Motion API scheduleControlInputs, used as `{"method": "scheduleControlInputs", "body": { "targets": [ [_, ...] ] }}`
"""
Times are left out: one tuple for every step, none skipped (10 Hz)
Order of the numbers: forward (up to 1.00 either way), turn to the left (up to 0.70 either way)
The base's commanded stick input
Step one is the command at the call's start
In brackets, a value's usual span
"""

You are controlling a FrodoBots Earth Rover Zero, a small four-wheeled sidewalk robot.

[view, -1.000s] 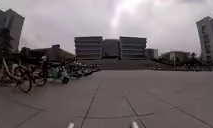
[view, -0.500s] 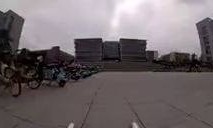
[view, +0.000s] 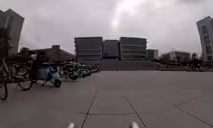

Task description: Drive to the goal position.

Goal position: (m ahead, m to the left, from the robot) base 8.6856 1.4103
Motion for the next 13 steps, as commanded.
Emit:
{"method": "scheduleControlInputs", "body": {
  "targets": [
    [0.70,0.00],
    [0.70,0.00],
    [0.70,0.00],
    [0.70,0.00],
    [0.70,0.00],
    [0.70,0.00],
    [0.70,0.00],
    [0.70,0.00],
    [0.70,0.00],
    [0.70,0.00],
    [0.70,0.00],
    [0.70,0.00],
    [0.70,0.00]
  ]
}}
